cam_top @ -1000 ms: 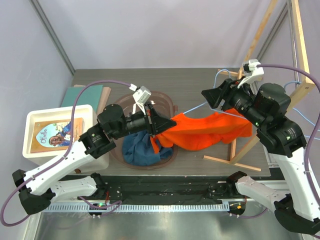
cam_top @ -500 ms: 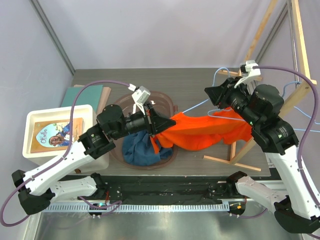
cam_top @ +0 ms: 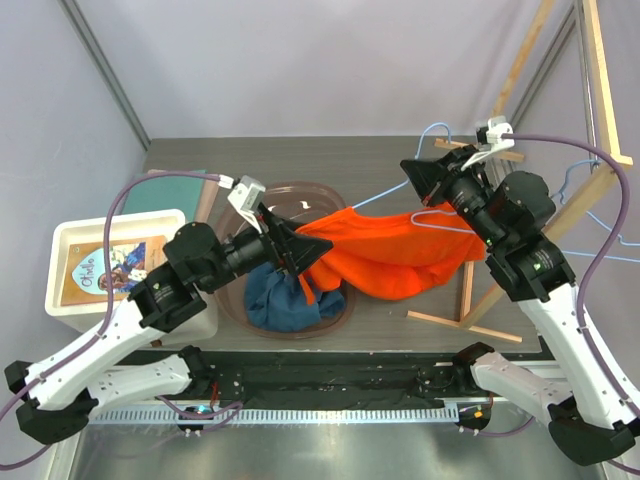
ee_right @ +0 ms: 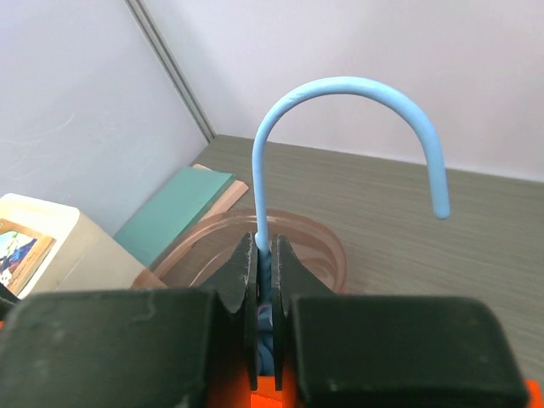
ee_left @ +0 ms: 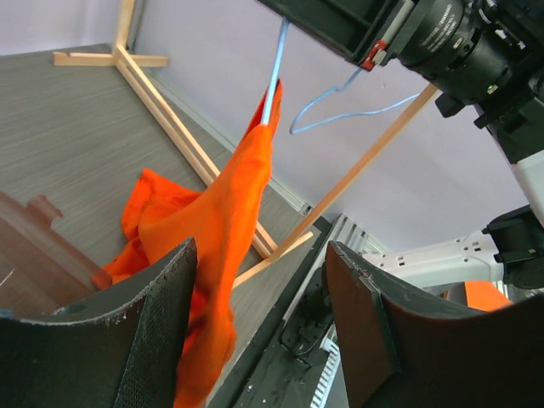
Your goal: Remove the t-shirt from the hanger
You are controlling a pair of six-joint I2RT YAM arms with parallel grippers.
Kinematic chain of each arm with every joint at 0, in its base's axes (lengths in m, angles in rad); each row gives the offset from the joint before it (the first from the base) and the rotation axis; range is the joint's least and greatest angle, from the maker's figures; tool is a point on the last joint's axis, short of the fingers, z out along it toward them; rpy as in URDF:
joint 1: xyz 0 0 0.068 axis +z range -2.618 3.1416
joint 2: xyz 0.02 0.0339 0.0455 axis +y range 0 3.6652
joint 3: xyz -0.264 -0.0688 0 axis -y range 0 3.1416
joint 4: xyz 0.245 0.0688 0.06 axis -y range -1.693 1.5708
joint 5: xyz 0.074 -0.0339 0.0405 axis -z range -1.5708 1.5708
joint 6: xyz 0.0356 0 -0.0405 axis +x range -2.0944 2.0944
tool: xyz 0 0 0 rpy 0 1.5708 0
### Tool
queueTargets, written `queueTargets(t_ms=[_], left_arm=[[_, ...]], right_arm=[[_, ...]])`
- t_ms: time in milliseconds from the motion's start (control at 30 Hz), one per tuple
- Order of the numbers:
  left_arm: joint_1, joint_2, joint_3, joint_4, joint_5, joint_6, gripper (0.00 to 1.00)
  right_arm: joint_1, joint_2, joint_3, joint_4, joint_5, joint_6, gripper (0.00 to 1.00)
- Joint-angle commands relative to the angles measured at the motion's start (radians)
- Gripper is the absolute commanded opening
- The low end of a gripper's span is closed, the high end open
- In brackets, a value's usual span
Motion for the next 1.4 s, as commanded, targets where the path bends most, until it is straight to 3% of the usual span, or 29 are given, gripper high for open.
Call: queueTargets(t_ms=[0,167,433,633,867,1133,1233,1367], left_arm=[[-0.007,-0.052,-0.020,-0.088,-0.054,0.008,0.63],[-0.005,-0.056,-0.009,-0.176,-0.068,0.008,0.63],[-0.005,-0.089,-0.009,-0.201,-0.137,0.012,0.45],[-0.007,-0.086,0.058,-0.291,-0.195,0.040,0.00],[-0.005,-0.165,0.117,-0.348,-0.414,0.041,0.00],[-0.005,-0.375,0.028,-0.336,-0.667,0.029,0.00],[-0.005,-0.406,-0.004,-0.357,-0.672,0.025,0.00],[-0.007,-0.391,-0.023,-0.389,-0.646,-0.014,0.00]], right_arm=[[0.005,-0.031,0.007,0.194,-0.043,-0.048,0.01],[0.005,-0.083,-0.047,0.287,-0.017,-0.082,0.01],[0.005,-0.073,-0.045,0.347,-0.014,-0.108,0.01],[0.005,-0.031,0.001,0.338,0.015,-0.094,0.01],[0.005,-0.008,0.013,0.337,0.042,-0.087,0.01],[0.005,-0.021,-0.013,0.332,0.165,-0.065,0.01],[0.005,-0.034,-0.028,0.341,0.248,0.010,0.01],[0.005,-0.042,-0.039,0.383,0.222,0.103,0.01]])
